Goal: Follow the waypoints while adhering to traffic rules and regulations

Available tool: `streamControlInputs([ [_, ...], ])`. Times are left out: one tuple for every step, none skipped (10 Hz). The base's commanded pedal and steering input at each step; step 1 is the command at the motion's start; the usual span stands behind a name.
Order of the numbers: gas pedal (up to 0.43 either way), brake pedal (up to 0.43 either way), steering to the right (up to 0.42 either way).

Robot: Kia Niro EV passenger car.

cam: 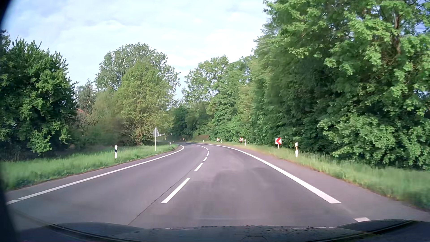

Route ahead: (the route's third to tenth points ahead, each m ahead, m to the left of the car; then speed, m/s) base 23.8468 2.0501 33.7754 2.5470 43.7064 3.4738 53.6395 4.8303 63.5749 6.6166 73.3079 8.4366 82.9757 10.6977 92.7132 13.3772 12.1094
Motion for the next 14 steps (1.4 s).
streamControlInputs([
  [0.11, 0.0, -0.012],
  [0.11, 0.0, -0.012],
  [0.11, 0.0, -0.012],
  [0.11, 0.0, -0.012],
  [0.11, 0.0, -0.012],
  [0.11, 0.0, -0.012],
  [0.11, 0.0, -0.012],
  [0.11, 0.0, -0.012],
  [0.11, 0.0, -0.012],
  [0.11, 0.0, -0.012],
  [0.11, 0.0, -0.013],
  [0.11, 0.0, -0.015],
  [0.11, 0.0, -0.016],
  [0.11, 0.0, -0.016],
])
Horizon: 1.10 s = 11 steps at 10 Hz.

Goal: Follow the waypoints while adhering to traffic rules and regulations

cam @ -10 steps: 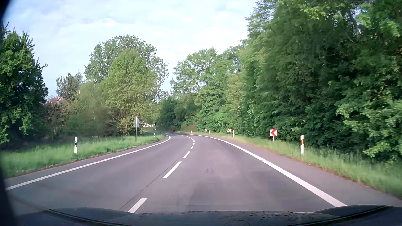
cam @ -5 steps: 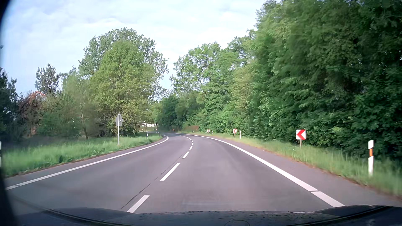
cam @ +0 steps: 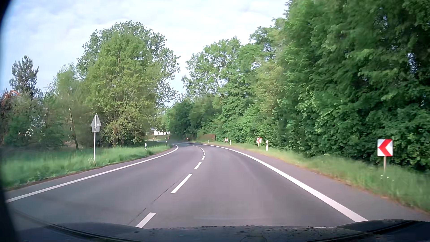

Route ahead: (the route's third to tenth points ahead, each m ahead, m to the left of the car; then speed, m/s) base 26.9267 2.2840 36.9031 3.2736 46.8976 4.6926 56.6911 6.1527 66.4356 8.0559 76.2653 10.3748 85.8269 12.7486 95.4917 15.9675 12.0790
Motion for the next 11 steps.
streamControlInputs([
  [0.11, 0.0, -0.017],
  [0.11, 0.0, -0.018],
  [0.11, 0.0, -0.019],
  [0.11, 0.0, -0.019],
  [0.11, 0.0, -0.019],
  [0.11, 0.0, -0.019],
  [0.11, 0.0, -0.019],
  [0.11, 0.0, -0.019],
  [0.11, 0.0, -0.019],
  [0.11, 0.0, -0.019],
  [0.11, 0.0, -0.018],
])
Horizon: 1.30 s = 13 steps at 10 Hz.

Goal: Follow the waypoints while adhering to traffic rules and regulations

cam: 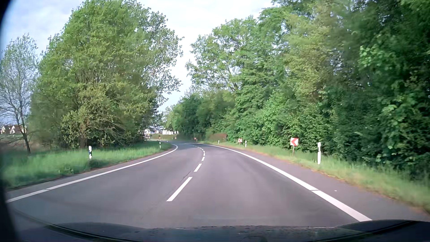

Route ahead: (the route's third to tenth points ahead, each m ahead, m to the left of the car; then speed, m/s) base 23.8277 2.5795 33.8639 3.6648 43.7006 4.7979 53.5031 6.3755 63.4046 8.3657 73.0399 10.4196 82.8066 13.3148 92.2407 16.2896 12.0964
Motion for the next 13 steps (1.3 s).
streamControlInputs([
  [0.11, 0.0, -0.017],
  [0.11, 0.0, -0.016],
  [0.11, 0.0, -0.016],
  [0.11, 0.0, -0.016],
  [0.11, 0.0, -0.016],
  [0.11, 0.0, -0.016],
  [0.11, 0.0, -0.016],
  [0.11, 0.0, -0.017],
  [0.11, 0.0, -0.018],
  [0.11, 0.0, -0.018],
  [0.11, 0.0, -0.018],
  [0.11, 0.0, -0.019],
  [0.11, 0.0, -0.019],
])
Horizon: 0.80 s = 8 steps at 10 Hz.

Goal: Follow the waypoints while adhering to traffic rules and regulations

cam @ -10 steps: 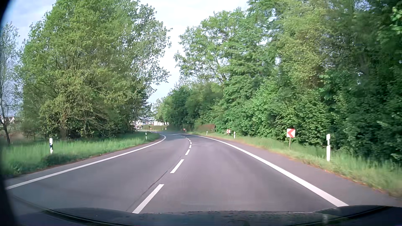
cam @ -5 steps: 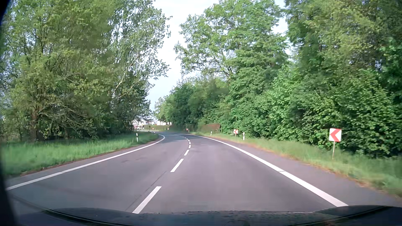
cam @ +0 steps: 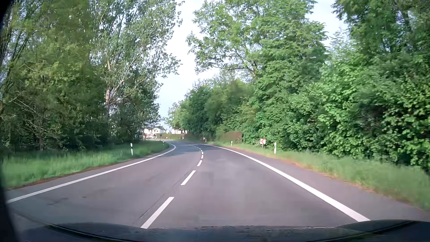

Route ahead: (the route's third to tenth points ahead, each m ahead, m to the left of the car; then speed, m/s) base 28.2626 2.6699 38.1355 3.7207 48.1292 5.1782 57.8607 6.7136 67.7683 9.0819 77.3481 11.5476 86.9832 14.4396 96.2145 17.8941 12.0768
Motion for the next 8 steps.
streamControlInputs([
  [0.11, 0.0, -0.019],
  [0.11, 0.0, -0.019],
  [0.11, 0.0, -0.018],
  [0.11, 0.0, -0.019],
  [0.11, 0.0, -0.019],
  [0.11, 0.0, -0.019],
  [0.11, 0.0, -0.019],
  [0.11, 0.0, -0.019],
])
